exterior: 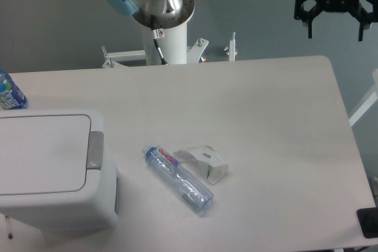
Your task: Open the trash can
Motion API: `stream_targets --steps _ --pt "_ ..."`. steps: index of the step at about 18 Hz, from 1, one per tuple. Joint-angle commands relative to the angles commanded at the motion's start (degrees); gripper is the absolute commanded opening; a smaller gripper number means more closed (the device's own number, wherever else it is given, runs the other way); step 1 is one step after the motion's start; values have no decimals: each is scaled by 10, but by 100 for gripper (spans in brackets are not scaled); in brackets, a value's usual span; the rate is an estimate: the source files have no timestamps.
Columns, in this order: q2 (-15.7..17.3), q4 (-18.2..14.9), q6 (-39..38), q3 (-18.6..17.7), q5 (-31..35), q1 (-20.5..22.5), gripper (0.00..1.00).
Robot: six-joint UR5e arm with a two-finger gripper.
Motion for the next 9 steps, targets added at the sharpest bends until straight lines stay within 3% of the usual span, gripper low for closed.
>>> stream_targets --steps 7,9 --pt "2 7 -34 -1 -1 -5 100" --pt "0 9 -93 2 -10 -21 100"
